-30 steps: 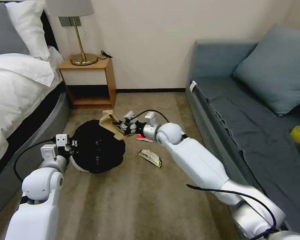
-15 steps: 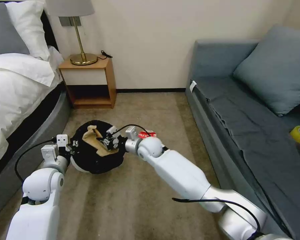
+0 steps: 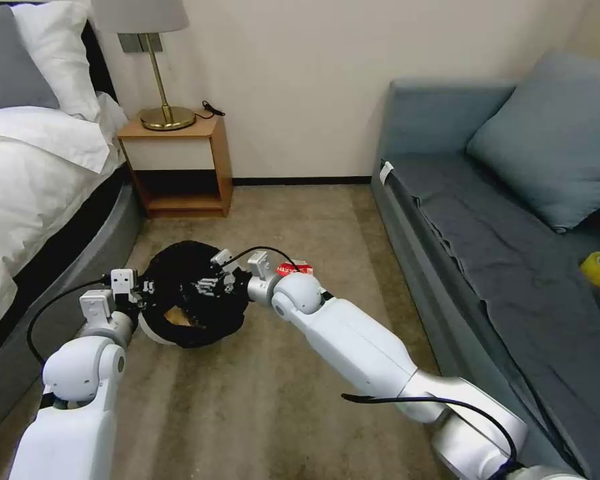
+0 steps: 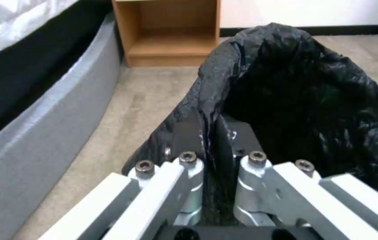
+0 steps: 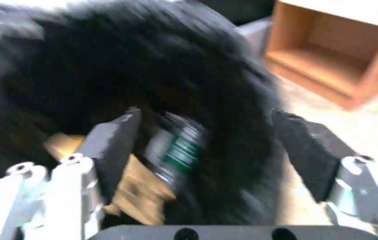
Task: Pick up the trash bin, then pick up the garbage on the floor and place it into the trash bin.
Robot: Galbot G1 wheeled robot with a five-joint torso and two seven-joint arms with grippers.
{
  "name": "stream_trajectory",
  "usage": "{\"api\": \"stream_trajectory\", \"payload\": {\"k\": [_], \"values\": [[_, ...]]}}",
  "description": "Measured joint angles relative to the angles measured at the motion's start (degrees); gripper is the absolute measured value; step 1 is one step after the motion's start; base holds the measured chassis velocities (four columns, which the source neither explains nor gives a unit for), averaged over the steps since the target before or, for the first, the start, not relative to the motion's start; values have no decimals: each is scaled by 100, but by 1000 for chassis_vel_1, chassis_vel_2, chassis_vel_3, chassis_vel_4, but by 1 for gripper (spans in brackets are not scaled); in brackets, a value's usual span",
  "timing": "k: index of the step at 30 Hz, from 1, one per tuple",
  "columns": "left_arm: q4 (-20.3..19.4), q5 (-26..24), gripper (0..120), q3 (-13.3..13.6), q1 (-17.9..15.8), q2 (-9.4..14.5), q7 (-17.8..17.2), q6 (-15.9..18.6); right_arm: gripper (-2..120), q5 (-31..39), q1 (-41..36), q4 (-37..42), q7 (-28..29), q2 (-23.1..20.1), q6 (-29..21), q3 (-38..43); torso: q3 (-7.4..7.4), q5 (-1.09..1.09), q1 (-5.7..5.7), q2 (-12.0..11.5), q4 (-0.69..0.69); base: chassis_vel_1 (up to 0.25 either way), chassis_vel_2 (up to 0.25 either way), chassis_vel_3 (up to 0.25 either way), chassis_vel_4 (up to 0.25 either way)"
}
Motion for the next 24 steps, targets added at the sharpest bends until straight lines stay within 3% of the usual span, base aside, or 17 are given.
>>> {"api": "stream_trajectory", "payload": {"k": [7,15,24], "values": [[172,-83,4,-139,-62,167,-2,-18,99,-1266,89,-1073,19,-77,325,248,0,0,0,0,0,0,0,0,0],[357,-126,4,-83,-185,271,-1,-56,100,-2192,-129,-2098,267,9,377,585,0,1,0,0,-1,0,0,0,0],[428,-127,4,-52,-204,283,15,-108,100,-2610,-188,-2853,423,153,418,730,0,1,0,0,0,0,0,0,0]]}}
